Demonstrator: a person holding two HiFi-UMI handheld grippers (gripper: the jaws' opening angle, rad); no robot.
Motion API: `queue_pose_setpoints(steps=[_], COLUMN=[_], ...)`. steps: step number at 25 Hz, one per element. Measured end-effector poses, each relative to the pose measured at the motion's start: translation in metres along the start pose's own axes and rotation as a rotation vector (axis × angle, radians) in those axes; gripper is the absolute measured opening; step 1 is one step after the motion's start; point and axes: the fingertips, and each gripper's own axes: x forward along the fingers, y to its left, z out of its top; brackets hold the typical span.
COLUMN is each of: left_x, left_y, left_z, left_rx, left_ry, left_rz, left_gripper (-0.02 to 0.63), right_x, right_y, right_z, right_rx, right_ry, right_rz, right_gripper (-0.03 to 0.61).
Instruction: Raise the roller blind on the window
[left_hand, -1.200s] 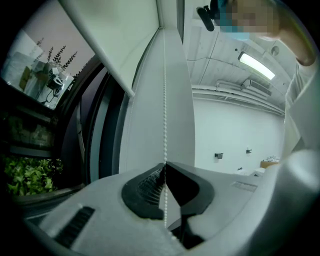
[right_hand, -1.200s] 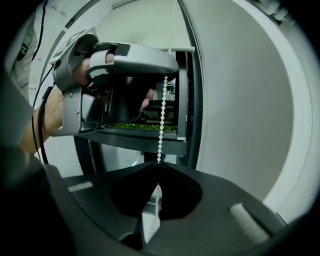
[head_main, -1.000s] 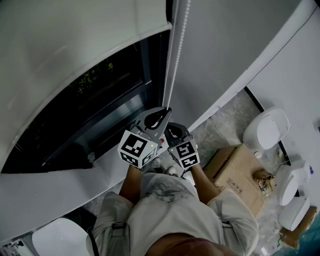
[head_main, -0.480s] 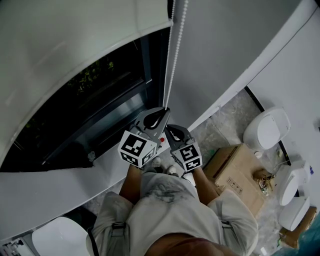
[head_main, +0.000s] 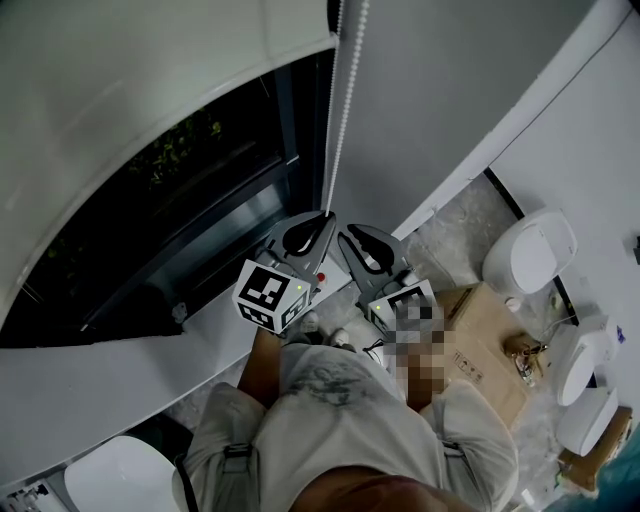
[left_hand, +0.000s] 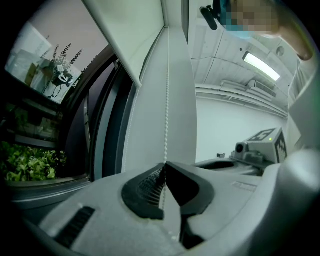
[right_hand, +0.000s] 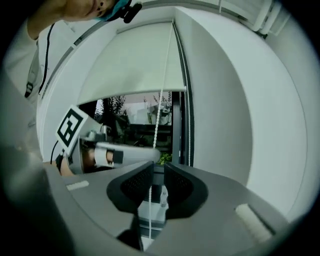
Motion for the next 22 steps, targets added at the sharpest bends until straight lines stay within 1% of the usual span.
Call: queue_pose_setpoints(steps=[5,9,13,17,22], left_x=[0.001,0.002,0.003,0.003,0.002], left_y=[-0.001,-0.002,-0.002,-0.004,-0.006], left_z=[0.0,0.003,0.001,0.001,0.003], left_rx=[-0.001,0.004,0.006,0.005,0.006], left_ry=[0.003,0.002,0.013,0.014,0.011], left_rz=[0.001,-0.002,-0.002,-0.004,-0.004], left_gripper=[0.017,0.017,0.014,0.012,0.012], right_x=[0.0,0.004,0.01,0.014,0.02], right_y=[-0.004,-0.008,-0.011,-0.009,-0.009], right_z=[0.06,0.095,0.124,0.15,0.171], right_rx=[-0.045,-0.06,-0.072,-0.084,-0.097], right_ry=[-0.094,-0.139,-0.185,-0.226,-0.257], right_rz=[0.007,0.014,0.028,0.061,0.079], right_gripper=[0.081,0.097,0.101,0.106,0.104])
